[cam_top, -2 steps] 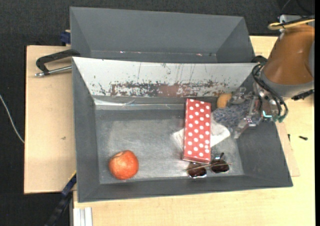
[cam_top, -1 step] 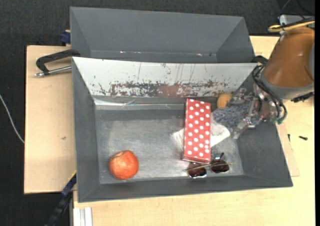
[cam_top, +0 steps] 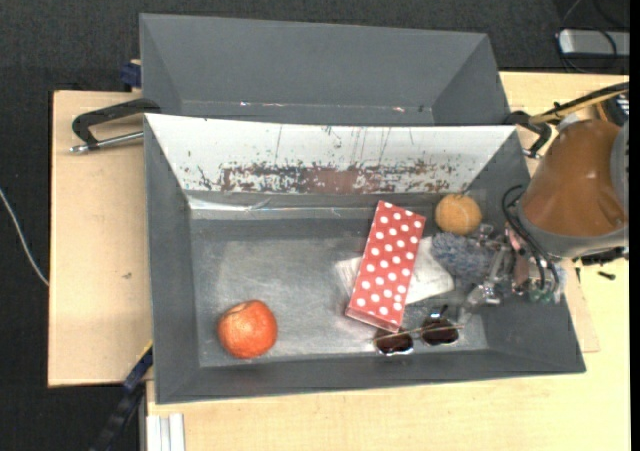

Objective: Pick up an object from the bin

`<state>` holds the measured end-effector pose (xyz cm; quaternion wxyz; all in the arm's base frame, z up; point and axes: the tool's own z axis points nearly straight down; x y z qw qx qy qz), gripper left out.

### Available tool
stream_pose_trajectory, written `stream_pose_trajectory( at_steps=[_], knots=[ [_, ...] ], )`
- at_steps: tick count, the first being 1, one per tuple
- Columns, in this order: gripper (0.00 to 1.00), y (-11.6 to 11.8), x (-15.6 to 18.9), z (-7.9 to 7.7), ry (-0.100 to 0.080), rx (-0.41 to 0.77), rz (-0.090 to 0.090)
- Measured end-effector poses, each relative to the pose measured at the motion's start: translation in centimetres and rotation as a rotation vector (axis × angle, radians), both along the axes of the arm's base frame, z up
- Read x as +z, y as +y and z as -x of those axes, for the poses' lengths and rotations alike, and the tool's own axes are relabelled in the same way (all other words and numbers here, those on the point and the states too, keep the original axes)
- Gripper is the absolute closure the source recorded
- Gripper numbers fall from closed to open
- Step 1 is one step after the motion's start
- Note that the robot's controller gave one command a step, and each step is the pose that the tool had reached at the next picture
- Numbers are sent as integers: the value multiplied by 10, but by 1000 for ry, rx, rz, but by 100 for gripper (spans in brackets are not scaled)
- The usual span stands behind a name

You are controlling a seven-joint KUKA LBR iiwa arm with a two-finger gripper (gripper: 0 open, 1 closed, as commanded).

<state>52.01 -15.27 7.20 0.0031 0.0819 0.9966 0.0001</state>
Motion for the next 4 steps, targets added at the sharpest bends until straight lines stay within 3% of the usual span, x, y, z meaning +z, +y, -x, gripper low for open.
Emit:
stream_pose_trajectory(
  at_steps=[1,2,3,4],
  knots=[
    [0,-1,0,-18,-2,288,4],
    [0,9,0,4,1,227,0],
    [0,4,-1,26,2,300,0],
    [100,25,0,14,0,590,6]
  ],
)
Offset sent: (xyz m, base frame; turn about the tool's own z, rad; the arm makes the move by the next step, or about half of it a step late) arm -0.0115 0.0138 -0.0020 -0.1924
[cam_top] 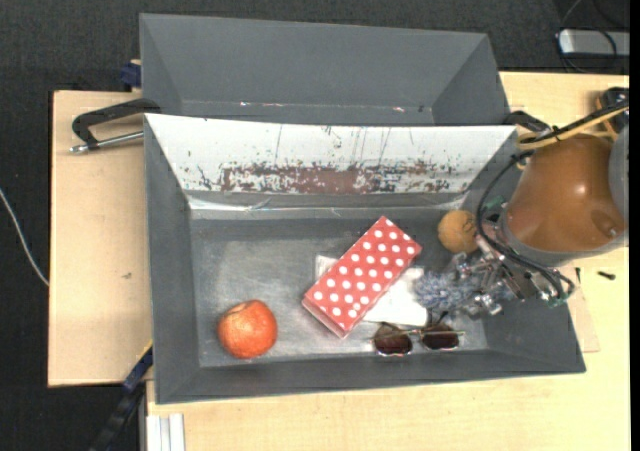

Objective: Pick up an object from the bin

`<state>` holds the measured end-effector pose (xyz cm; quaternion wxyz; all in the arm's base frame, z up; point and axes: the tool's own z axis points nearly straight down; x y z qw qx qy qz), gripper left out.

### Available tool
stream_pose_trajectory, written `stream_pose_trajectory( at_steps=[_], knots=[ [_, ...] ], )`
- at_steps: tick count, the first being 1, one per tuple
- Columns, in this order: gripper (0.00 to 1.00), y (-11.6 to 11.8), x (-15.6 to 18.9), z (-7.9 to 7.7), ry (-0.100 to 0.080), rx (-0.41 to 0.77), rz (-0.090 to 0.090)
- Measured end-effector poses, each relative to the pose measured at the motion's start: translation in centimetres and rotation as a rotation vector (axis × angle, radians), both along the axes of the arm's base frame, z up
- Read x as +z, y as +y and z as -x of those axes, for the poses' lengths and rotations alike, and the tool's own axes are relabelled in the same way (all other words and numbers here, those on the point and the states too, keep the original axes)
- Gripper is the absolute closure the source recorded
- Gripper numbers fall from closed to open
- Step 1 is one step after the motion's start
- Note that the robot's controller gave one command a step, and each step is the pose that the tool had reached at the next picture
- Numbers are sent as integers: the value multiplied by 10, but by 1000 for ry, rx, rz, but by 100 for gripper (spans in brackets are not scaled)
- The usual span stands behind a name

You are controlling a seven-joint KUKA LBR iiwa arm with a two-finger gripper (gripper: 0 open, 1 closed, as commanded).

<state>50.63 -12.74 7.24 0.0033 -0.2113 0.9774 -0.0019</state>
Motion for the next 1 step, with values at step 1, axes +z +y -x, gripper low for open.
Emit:
stream_pose_trajectory(
  at_steps=[1],
  knots=[
    [100,0,0,0,0,0,0]
  ],
)
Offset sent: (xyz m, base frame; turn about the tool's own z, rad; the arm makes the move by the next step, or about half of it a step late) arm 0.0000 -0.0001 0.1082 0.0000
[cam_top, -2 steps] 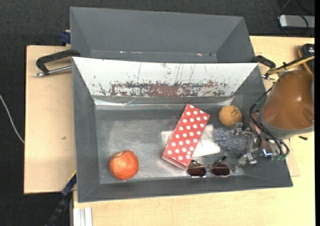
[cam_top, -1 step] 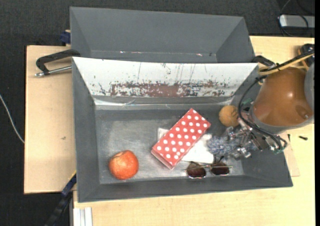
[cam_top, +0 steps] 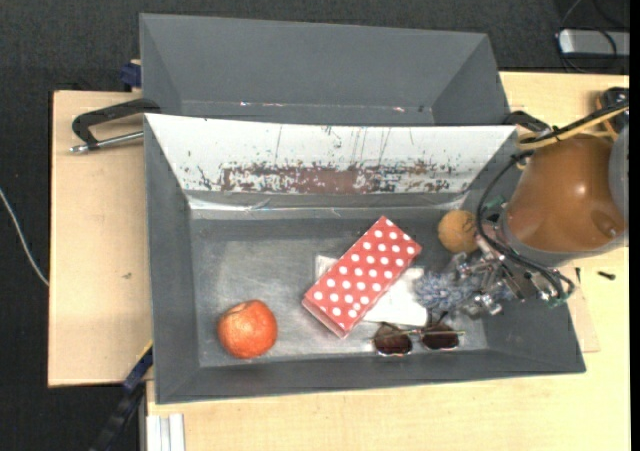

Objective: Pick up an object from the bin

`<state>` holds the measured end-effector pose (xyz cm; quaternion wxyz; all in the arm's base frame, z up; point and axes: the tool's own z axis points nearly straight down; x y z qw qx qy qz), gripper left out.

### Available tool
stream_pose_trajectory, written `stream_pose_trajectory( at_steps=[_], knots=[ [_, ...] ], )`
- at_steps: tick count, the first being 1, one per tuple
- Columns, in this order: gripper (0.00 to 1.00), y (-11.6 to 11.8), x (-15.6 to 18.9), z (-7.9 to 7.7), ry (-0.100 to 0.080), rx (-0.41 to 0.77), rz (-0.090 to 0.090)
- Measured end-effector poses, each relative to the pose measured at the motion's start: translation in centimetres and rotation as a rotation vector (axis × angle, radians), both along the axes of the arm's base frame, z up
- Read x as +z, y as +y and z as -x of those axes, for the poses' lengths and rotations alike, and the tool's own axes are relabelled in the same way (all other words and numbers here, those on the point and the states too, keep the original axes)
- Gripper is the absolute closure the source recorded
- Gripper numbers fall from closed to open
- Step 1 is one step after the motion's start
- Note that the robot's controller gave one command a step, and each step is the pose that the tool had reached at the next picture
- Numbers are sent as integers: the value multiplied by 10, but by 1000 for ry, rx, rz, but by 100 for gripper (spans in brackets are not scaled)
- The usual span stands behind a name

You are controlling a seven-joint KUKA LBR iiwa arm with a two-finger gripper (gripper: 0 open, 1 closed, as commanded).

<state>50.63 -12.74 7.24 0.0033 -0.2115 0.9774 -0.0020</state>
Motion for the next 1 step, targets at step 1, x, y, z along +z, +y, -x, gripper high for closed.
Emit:
stream_pose_trajectory(
  at_steps=[1],
  knots=[
    [100,1,6,2,7,0,-3]
  ],
)
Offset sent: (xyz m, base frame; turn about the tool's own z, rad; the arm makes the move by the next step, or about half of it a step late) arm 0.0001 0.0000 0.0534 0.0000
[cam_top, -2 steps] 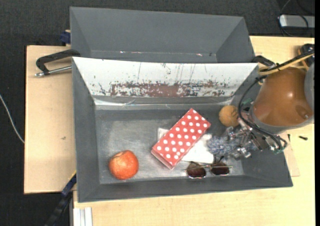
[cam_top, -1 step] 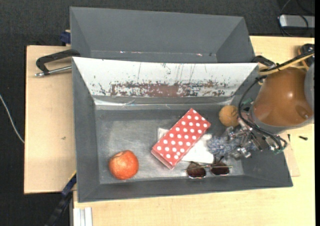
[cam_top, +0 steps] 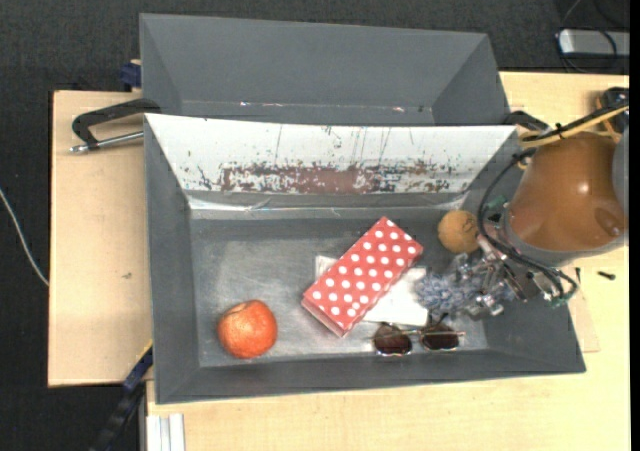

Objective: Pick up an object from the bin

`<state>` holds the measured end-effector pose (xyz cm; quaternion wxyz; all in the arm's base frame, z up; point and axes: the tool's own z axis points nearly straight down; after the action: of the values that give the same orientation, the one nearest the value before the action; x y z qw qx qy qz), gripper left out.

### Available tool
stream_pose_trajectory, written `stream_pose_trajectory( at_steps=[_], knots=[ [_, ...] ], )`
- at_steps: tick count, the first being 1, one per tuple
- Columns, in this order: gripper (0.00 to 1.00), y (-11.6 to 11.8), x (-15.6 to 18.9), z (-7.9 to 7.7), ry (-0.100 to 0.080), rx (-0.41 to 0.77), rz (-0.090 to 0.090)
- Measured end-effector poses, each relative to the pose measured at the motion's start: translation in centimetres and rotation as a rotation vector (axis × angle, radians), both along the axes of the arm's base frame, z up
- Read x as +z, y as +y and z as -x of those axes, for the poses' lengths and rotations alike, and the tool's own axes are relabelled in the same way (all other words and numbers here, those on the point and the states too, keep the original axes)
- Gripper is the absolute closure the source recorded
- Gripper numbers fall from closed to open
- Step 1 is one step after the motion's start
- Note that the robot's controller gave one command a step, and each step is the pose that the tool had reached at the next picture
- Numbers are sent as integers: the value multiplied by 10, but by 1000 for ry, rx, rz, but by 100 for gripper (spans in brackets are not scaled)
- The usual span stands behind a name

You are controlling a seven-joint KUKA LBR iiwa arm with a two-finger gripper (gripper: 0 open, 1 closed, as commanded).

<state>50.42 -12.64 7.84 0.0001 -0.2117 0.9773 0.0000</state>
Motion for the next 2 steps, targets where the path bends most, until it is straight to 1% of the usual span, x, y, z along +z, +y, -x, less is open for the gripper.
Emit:
stream_pose_trajectory(
  at_steps=[1,2],
  knots=[
    [100,1,20,0,2,-1,-2],
    [100,0,34,-2,-7,-1,1]
  ],
)
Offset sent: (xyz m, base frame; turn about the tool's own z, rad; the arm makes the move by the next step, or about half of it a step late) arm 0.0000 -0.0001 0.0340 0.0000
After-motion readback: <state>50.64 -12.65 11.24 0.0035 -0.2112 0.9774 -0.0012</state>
